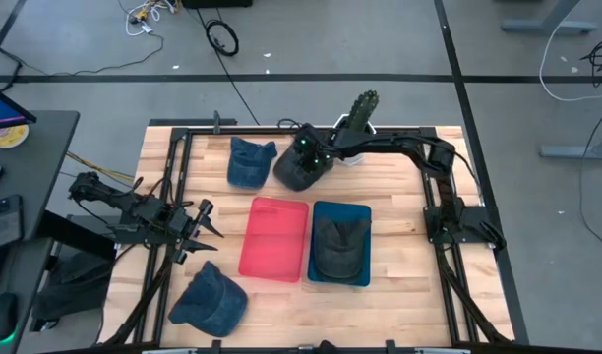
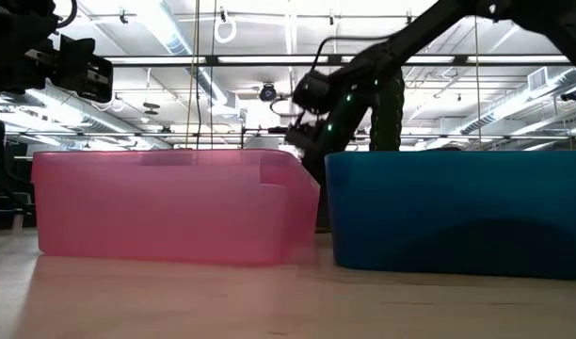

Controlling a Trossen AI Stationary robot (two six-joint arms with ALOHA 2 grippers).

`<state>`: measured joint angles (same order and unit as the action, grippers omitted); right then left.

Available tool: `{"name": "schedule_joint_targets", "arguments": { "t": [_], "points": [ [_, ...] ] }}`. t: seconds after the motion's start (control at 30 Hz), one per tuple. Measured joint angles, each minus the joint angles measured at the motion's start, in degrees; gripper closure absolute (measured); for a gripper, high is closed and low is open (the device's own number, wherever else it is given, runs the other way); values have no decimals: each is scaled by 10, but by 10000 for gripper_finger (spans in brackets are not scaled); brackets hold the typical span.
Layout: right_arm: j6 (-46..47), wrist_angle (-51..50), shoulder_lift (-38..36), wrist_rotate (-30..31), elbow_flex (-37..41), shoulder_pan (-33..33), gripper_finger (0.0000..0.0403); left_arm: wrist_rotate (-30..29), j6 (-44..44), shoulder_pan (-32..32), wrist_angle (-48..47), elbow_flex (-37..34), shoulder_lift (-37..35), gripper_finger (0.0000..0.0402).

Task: Pick & Place hat
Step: Put the black cap into the blue bin

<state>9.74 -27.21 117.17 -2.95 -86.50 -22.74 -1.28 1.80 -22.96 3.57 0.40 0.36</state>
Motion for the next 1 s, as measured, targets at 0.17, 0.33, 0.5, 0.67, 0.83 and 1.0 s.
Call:
{"name": "schedule_joint_targets", "arguments": {
  "t": [0.17,0.33,0.5,0.67,0.83,1.0],
  "points": [
    [-3,-19,-61,25,0,22,401,0,0,0,0,0,0,232],
    [-16,-28,-127,45,0,68,402,0,0,0,0,0,0,232],
    [-23,-90,-189,44,0,126,402,0,0,0,0,0,0,232],
    [-28,-181,-226,45,0,187,403,0,0,0,0,0,0,232],
    [-36,-248,-230,50,0,245,403,0,0,0,0,0,0,232],
    [-43,-304,-230,51,0,288,403,0,0,0,0,0,0,232]
  ]
}}
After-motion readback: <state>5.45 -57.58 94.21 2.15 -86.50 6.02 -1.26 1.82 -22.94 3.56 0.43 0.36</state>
